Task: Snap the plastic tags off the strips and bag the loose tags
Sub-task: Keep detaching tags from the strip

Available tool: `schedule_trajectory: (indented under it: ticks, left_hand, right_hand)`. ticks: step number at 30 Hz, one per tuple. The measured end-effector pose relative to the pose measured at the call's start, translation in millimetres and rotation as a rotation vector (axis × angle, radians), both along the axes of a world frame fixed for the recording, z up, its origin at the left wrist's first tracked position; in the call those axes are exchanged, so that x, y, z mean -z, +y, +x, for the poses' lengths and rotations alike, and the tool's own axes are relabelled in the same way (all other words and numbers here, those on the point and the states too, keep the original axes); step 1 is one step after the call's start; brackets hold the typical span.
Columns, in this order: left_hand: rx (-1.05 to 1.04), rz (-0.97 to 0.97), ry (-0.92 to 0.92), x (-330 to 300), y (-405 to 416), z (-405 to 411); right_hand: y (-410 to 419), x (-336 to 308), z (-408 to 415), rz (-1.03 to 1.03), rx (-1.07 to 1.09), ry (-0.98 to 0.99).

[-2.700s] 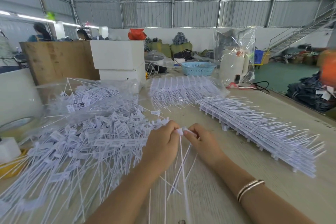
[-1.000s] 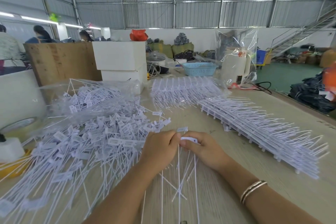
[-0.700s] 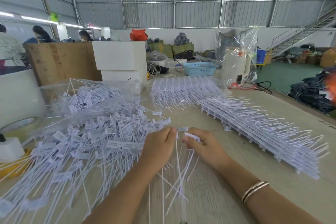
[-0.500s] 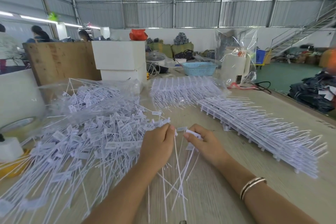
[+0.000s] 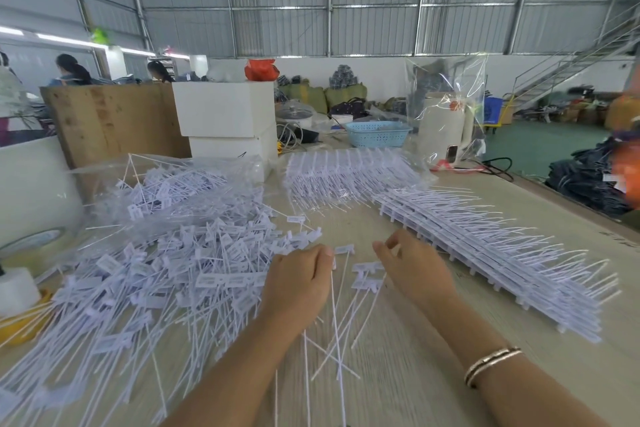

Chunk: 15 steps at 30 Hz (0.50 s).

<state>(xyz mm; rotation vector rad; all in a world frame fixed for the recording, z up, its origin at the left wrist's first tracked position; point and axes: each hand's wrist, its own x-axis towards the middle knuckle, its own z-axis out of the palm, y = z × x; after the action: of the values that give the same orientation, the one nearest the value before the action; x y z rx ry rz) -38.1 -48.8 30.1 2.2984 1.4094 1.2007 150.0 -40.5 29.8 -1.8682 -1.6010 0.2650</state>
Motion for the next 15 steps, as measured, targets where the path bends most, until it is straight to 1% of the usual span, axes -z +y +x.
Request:
schedule_trajectory:
  ticks: [2, 4, 6, 8, 10, 12, 15]
  left_hand:
    - [-0.026, 0.038, -0.047, -3, 1, -1]
    - [-0.034, 0.064, -0.137, -7, 2, -1]
    - [-0.033, 0.058, -0.216, -9, 3, -2]
    - [-0.037, 0.071, -0.225, -9, 3, -3]
    - [-0.04, 0.072, -0.179, -7, 2, -2]
    - [-0.027, 0.05, -0.125, -4, 3, -2]
    - [0.018, -0.04, -0.079, 0, 4, -2]
  right_hand:
    - [-6, -3, -3, -0.196, -0.064, -0.057]
    - [-10, 3, -12, -0.298, -0.144, -0.133]
    - [-9, 11, -27, -0.264, -0.186, -0.199]
    - [-4, 17, -44, -0.14, -0.215, -0.19]
    - [-1, 18, -56, -0.064, -0.283, -0.047]
    - [-4, 17, -60, -0.009, -0.365, 0.156]
    - [-14, 15, -55, 0.149, -0.489, 0.429]
